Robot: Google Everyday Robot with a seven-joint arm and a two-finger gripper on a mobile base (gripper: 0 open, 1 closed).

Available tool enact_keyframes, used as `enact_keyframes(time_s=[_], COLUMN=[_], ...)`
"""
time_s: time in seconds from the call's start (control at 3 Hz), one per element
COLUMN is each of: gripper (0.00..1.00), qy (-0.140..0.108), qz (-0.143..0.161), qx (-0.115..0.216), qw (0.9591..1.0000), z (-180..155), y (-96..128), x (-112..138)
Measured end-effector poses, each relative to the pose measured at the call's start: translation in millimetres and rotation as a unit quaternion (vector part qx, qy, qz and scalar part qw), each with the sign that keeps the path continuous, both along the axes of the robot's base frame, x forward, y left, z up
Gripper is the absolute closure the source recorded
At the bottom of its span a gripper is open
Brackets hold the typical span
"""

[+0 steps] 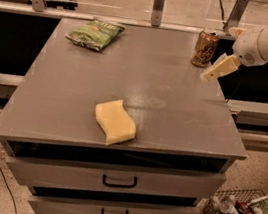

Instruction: Move orange can near green jalapeno chip bag

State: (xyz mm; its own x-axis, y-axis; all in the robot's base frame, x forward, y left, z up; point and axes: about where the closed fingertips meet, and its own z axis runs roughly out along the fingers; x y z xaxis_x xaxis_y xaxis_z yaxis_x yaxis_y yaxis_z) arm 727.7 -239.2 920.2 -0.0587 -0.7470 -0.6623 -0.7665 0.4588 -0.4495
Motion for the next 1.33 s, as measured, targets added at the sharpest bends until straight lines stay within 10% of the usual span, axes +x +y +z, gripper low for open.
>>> enact_keyframes(time_s=[1.0,1.33], gripper=[0.00,0.16], qy=[-0.044,-0.030], qz=[-0.065,-0.087], qx=[0.132,0.174], qw=[0.9880,0.9804], z=[-16,-22], y=[-10,-7], x=[80,92])
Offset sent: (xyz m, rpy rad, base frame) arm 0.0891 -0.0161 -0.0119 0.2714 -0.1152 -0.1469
